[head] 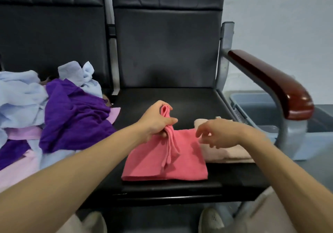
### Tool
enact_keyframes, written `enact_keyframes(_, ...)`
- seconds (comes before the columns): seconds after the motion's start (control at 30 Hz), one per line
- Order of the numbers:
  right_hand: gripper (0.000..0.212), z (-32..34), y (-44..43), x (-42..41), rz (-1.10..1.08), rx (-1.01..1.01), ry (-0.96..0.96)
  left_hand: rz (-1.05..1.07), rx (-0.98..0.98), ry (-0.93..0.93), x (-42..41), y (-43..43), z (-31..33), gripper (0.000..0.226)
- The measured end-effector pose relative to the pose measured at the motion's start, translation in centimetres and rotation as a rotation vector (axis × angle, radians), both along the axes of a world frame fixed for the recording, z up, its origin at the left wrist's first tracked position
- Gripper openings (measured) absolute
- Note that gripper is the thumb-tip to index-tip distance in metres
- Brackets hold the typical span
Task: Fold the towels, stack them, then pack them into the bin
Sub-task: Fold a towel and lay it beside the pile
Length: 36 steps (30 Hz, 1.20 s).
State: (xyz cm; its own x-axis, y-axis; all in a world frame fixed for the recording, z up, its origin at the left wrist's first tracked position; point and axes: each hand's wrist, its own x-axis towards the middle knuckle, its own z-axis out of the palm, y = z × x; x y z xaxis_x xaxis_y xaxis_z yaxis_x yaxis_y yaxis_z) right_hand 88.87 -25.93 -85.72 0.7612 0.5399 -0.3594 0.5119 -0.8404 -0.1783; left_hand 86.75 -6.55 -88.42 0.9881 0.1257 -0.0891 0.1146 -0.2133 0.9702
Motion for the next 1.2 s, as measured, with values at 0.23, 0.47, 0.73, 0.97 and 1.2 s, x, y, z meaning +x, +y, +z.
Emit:
enact_keyframes(0.23,0.025,-1.2,-0.2,1.0,-0.21,0.011,0.191,-0.095,-0.045,0.232,2.2,-4.7,-2.8,0.048)
enact_keyframes(0.47,0.046,-1.5,1.1,0.0,-0.318,0.001,0.178,-0.209,0.704,0.11,0.2,-0.3,-1.7,0.033)
enact_keyframes(0.73,0.038,-3.0,3.2,-1.4,-0.459,0.026,0.317,-0.144,0.851,0.366,-3.2,6.2,-4.0,0.056)
enact_keyframes(0.97,0.027,-4.5,4.5,-1.5,-0.521,0.177,0.287,-0.082,0.588,0.351,-3.6,6.9,-4.0,0.018)
enact_keyframes(1.2,0.014,-5.4,6.1,-1.9,-0.492,0.384,0.312,-0.086,0.515,0.357,-5.1,7.3,-2.9,0.04)
